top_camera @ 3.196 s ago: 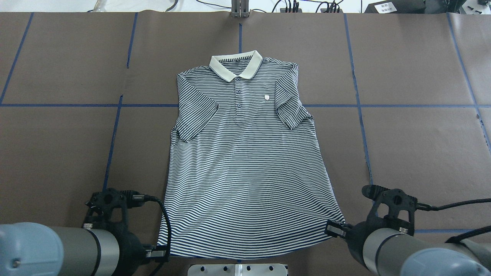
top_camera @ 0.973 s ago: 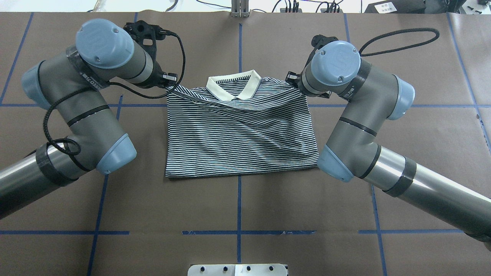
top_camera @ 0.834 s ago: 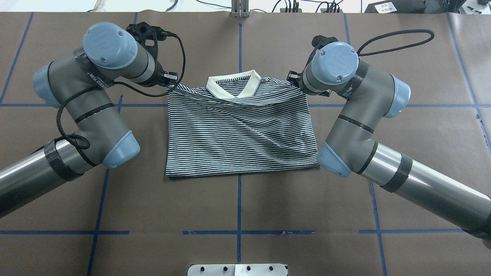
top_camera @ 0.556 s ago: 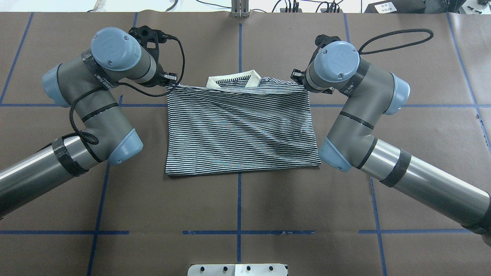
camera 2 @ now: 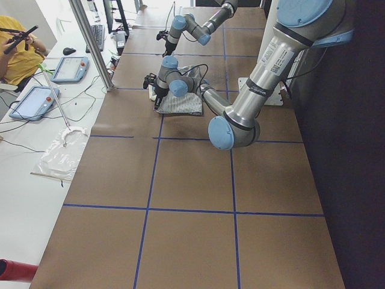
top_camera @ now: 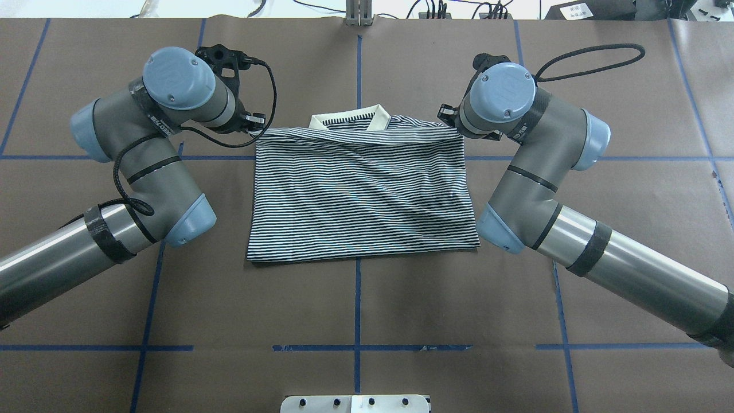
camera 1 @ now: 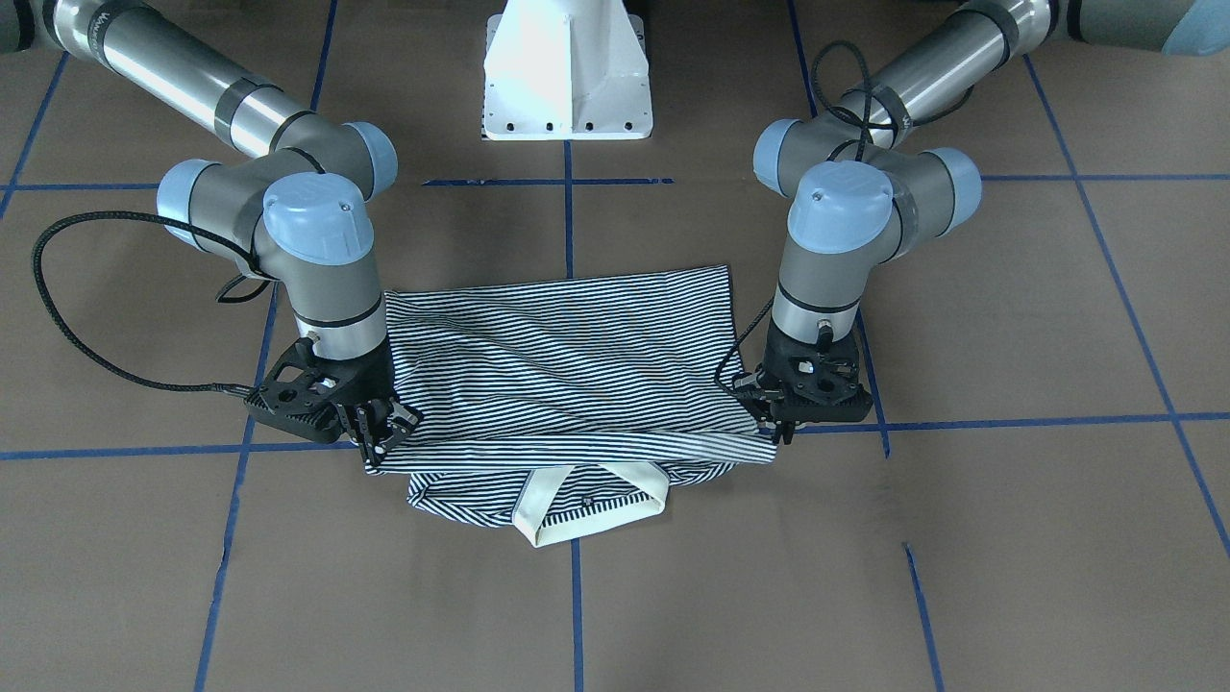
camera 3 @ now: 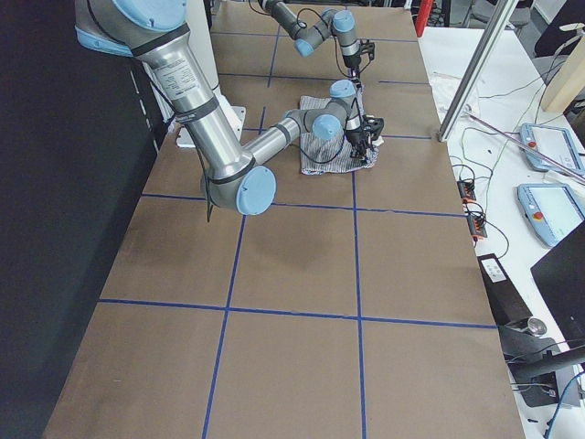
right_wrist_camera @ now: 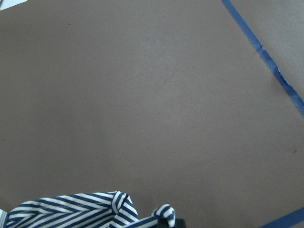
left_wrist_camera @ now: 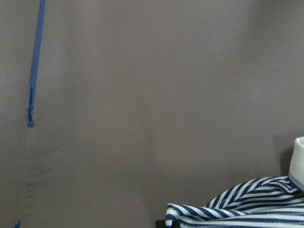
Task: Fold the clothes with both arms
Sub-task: 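Open both grippers to release the hem beside the collar, then move the left gripper to the near folded edge while the right holds still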
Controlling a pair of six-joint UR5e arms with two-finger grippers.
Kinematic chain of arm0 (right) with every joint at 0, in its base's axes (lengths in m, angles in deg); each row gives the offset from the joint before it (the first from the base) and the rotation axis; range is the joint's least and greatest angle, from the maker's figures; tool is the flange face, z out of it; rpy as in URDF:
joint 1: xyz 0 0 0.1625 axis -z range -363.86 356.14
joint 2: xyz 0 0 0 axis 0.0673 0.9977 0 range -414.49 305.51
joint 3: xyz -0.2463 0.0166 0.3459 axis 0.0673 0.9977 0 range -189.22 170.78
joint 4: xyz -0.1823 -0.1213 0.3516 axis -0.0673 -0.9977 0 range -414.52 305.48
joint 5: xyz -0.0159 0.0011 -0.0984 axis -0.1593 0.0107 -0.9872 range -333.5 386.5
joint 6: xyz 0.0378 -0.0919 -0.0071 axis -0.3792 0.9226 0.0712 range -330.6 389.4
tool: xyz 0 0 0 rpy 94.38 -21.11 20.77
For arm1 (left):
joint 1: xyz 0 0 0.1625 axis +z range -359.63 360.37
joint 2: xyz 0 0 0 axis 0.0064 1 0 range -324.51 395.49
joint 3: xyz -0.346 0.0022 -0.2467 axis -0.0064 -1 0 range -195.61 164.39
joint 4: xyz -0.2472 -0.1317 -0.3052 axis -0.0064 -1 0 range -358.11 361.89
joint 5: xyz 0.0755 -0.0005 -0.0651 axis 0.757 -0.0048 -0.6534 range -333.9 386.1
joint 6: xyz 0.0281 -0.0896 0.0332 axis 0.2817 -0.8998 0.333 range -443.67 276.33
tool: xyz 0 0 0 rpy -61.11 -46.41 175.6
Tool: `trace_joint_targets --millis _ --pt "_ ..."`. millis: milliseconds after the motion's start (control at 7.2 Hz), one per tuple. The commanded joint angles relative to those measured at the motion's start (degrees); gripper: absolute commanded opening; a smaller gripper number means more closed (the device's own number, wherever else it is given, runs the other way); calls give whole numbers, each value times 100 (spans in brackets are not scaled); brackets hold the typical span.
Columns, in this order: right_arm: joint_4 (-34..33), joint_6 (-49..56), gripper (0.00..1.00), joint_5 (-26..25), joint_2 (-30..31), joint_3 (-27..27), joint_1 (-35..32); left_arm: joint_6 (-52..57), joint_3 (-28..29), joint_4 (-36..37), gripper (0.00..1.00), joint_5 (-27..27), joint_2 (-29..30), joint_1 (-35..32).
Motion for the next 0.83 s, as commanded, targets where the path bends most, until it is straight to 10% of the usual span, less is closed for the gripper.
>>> trace_joint_targets --millis 0,556,695 --pt "188 216 100 -8 -146 102 -18 420 -408 -248 100 -68 -224 -5" --pt "215 1062 100 546 19 -160 -185 -110 -2017 -327 100 -446 -1567 660" --pt "215 1062 100 555 81 -283 -185 -759 -2029 -667 84 -168 -1805 1107"
